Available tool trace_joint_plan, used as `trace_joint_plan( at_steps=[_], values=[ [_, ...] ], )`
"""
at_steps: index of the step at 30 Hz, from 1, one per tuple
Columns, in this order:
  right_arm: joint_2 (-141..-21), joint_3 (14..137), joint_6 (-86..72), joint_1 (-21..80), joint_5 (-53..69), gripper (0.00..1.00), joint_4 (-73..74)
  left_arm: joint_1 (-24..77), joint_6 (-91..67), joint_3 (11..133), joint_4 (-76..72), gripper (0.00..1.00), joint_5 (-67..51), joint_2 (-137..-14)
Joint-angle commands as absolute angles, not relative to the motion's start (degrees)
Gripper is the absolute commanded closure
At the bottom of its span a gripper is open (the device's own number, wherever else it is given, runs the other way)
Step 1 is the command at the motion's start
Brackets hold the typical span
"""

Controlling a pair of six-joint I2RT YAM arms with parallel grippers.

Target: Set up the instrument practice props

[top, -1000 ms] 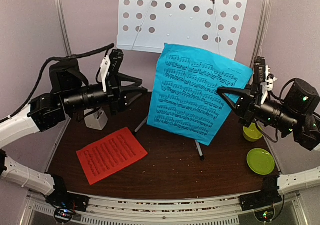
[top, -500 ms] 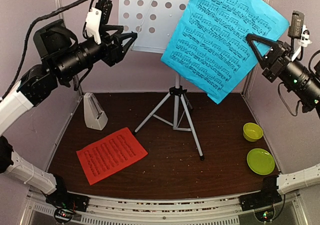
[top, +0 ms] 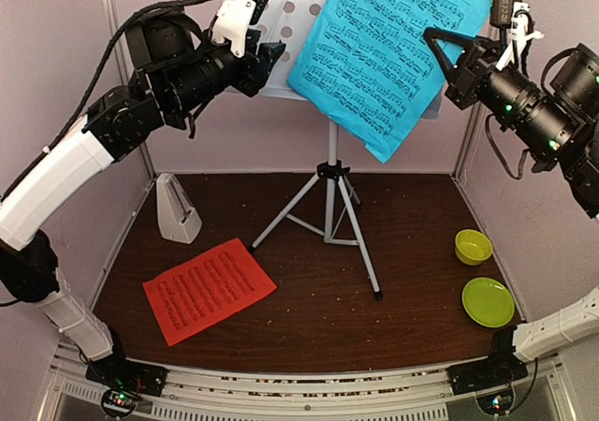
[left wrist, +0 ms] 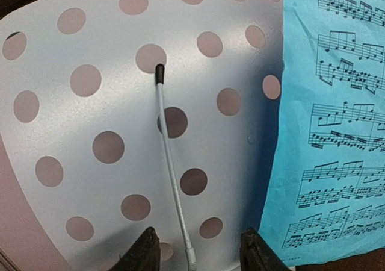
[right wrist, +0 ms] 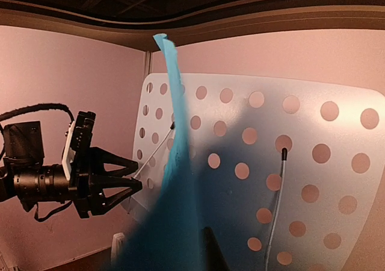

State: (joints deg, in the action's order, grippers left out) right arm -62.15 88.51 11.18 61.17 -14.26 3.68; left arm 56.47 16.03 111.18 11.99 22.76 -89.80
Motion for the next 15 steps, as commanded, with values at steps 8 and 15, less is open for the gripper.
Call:
trace_joint_plan(
  at_steps=[8, 15],
  values=[
    [-66.42, 96.34, 14.99, 58.28, -15.78, 1.00, 1.94, 56.60, 20.68, 119.41, 11.49, 0.67, 29.68, -94.71],
    [-68.69, 97.65, 15.85, 56.61, -17.37, 1.00, 1.11, 56.60, 20.48, 116.40, 7.71, 0.84, 29.90, -93.36]
  ],
)
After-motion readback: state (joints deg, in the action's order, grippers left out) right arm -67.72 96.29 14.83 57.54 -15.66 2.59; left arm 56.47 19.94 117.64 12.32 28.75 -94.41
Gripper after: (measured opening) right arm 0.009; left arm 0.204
